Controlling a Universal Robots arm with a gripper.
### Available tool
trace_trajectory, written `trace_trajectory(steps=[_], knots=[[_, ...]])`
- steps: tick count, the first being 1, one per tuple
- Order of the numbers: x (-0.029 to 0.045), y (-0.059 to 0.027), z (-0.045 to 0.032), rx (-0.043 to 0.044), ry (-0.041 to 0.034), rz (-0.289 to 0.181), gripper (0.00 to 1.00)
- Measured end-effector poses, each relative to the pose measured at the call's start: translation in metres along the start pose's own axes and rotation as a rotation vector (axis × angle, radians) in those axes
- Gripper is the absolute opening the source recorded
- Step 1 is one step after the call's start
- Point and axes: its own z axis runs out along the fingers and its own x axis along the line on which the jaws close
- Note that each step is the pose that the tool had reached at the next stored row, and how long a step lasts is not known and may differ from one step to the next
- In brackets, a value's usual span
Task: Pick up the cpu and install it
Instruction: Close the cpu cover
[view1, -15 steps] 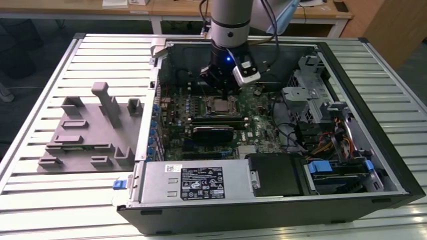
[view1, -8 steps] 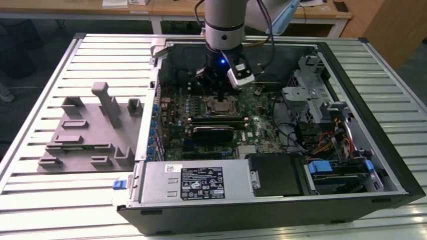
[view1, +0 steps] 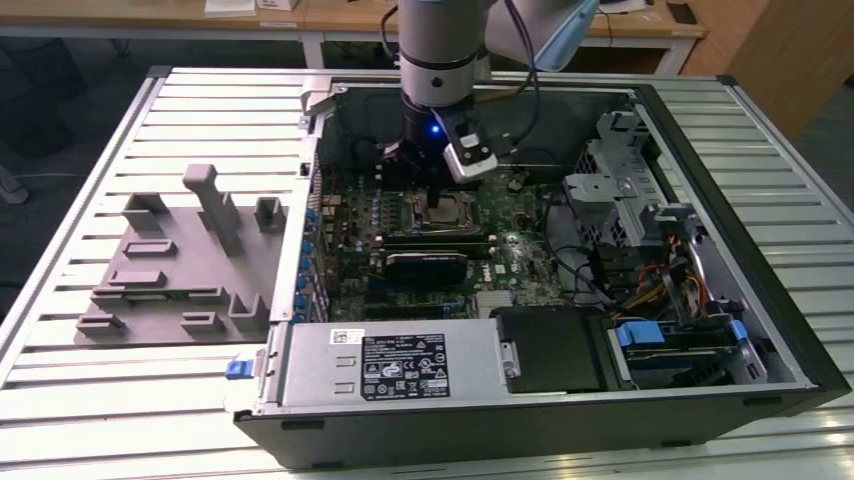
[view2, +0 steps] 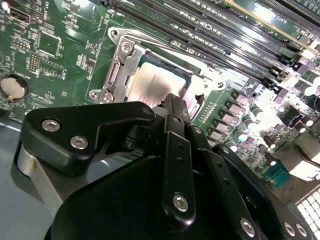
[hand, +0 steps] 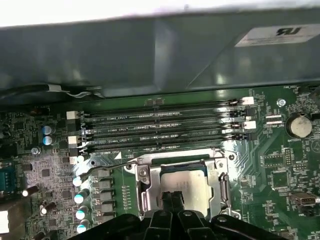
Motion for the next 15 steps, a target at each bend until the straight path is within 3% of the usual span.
trace_trajectory(steps=[15], knots=[[0.0132,-0.0017,0.0081,-0.0001,0.0002,-0.002,0.11]])
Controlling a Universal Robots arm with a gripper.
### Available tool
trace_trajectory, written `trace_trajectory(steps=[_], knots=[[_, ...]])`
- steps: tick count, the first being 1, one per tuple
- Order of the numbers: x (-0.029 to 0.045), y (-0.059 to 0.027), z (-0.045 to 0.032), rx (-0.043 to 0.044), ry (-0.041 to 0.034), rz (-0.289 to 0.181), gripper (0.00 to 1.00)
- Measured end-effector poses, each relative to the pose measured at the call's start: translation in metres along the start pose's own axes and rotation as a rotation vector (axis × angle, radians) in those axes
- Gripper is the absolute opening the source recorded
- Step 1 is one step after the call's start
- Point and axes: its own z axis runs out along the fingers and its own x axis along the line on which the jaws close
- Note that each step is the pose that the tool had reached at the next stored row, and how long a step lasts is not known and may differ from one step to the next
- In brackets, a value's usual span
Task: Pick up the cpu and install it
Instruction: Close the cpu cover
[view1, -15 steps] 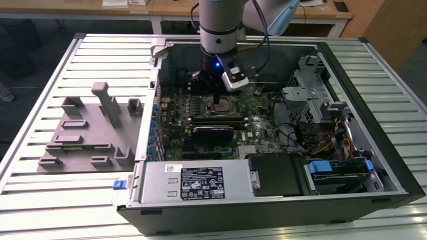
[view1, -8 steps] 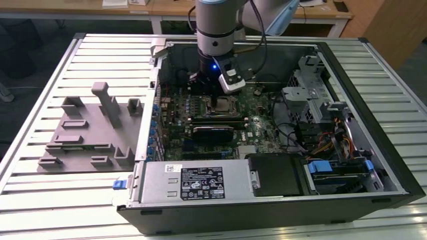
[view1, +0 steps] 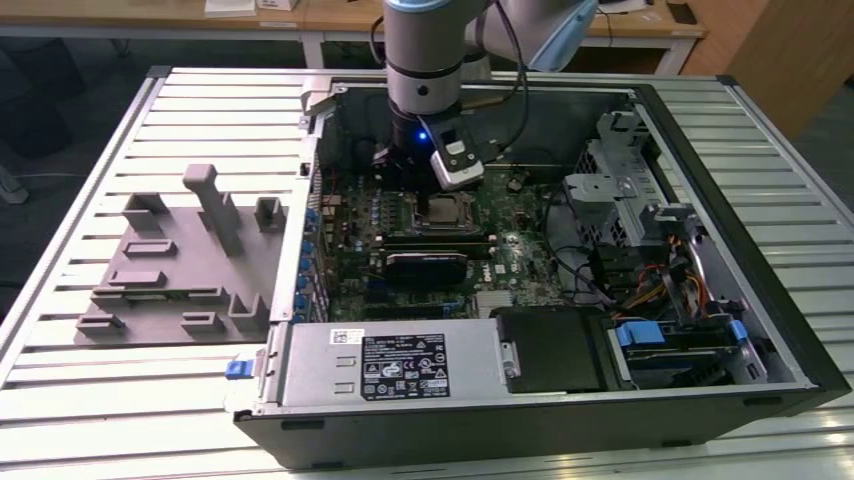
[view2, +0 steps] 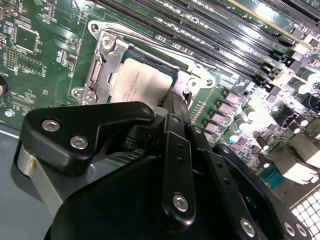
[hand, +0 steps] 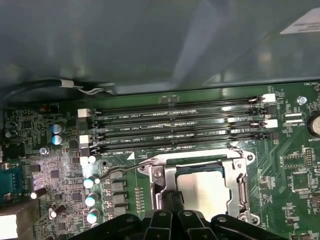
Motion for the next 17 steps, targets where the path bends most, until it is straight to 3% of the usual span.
trace_trajectory(steps=[17], knots=[[0.0034,-0.0005,0.0043,-0.0037,0.0022,-0.097,0.11]])
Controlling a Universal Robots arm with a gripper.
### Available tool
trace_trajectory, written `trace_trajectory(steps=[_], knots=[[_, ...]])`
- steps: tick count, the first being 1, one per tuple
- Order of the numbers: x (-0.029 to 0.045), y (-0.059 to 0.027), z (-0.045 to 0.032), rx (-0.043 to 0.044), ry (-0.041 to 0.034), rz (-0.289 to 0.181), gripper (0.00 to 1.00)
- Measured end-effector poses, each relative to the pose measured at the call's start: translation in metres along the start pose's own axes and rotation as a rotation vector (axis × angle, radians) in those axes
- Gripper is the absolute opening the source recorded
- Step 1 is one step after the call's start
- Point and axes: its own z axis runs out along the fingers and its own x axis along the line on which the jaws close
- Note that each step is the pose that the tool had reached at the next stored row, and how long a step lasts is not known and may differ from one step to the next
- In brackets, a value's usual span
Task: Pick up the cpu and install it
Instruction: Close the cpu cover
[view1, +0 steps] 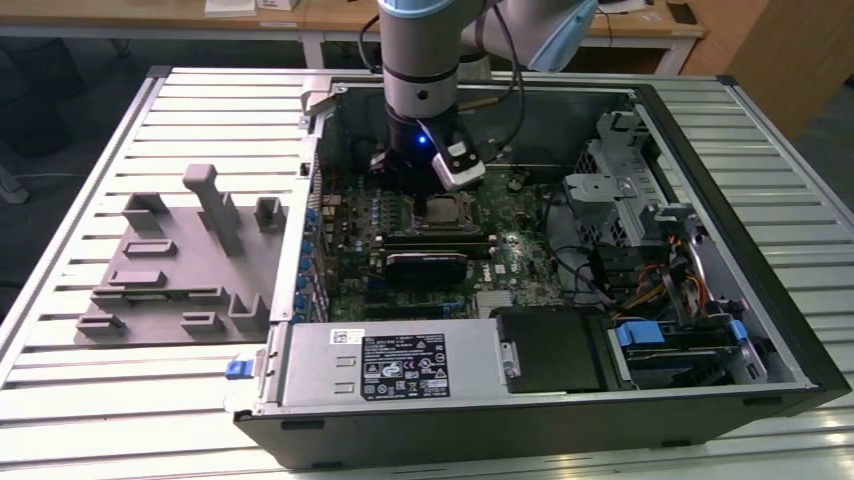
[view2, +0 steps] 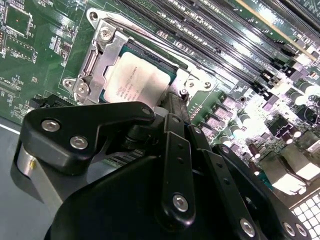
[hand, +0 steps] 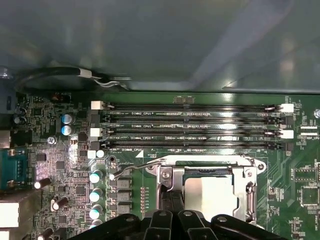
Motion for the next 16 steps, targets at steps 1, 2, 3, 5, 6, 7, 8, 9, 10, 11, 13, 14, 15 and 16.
trace_trajectory(steps=[1,2,3,5,6,7,8,9,10,11,13,14,15,16], knots=[[0.0000,0.0000,0.0003,-0.0001,0.0000,-0.002,0.11],[0.0000,0.0000,0.0006,-0.0002,0.0000,-0.004,0.11],[0.0000,0.0000,0.0010,-0.0001,0.0002,-0.006,0.11],[0.0002,-0.0001,0.0016,0.0001,0.0007,-0.011,0.11],[0.0002,-0.0001,0.0018,0.0001,0.0008,-0.012,0.11],[0.0001,-0.0001,0.0018,0.0000,0.0007,-0.013,0.11],[0.0001,0.0000,0.0020,-0.0003,0.0004,-0.013,0.11],[0.0001,0.0000,0.0020,-0.0005,0.0004,-0.013,0.11],[0.0001,0.0000,0.0020,-0.0006,0.0003,-0.013,0.11],[0.0001,0.0000,0.0020,-0.0006,0.0003,-0.013,0.11],[0.0000,0.0000,0.0019,-0.0007,0.0002,-0.013,0.11],[0.0000,0.0001,0.0016,-0.0009,0.0000,-0.013,0.11],[0.0000,0.0001,0.0013,-0.0012,-0.0002,-0.013,0.11],[-0.0001,0.0002,0.0008,-0.0015,-0.0004,-0.013,0.11]])
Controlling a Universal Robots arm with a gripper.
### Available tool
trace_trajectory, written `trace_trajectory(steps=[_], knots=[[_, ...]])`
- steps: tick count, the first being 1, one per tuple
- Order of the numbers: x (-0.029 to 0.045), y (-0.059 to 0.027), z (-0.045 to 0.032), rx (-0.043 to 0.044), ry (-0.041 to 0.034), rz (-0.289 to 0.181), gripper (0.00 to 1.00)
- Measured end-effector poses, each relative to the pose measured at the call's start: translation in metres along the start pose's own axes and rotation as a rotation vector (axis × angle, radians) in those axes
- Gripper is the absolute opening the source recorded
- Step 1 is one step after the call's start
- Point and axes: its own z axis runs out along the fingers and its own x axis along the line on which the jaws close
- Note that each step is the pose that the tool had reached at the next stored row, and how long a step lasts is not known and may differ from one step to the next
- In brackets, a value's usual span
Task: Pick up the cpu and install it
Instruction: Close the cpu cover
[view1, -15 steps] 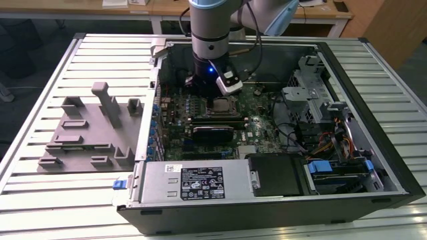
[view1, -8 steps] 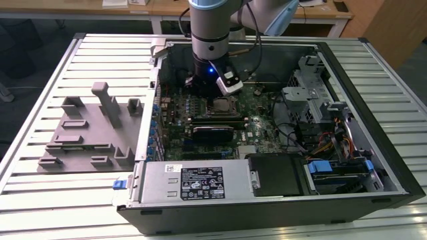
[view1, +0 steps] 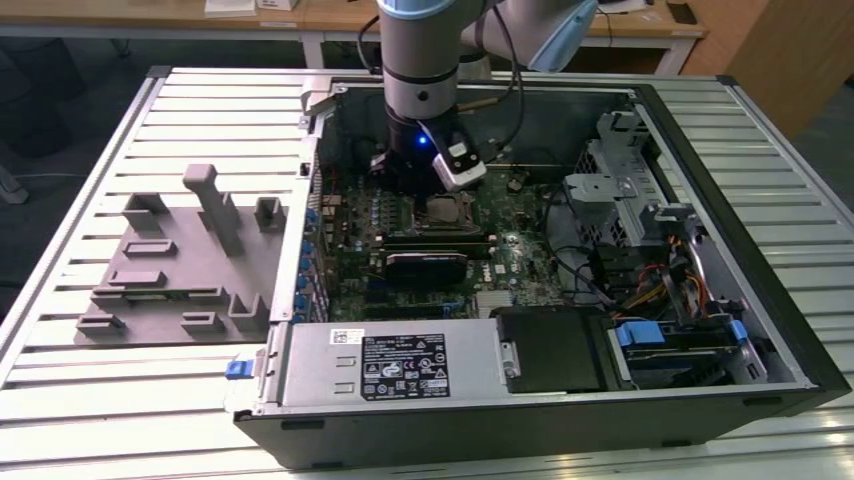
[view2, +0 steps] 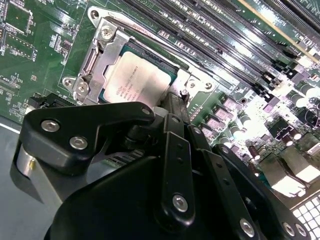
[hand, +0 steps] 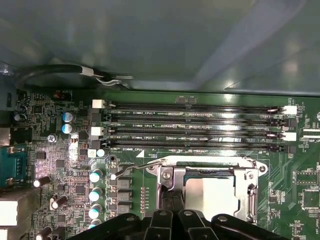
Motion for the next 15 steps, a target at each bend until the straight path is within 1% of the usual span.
trace_trajectory(steps=[7,11,12,14,15], knots=[[-0.0001,0.0000,-0.0055,0.0008,0.0007,0.000,0.11],[-0.0005,0.0002,-0.0167,0.0009,0.0006,0.000,0.11],[-0.0007,0.0004,-0.0219,0.0008,0.0005,0.000,0.11],[-0.0008,0.0004,-0.0256,0.0010,0.0007,0.000,0.11],[-0.0009,0.0005,-0.0262,0.0009,0.0006,0.000,0.11]])
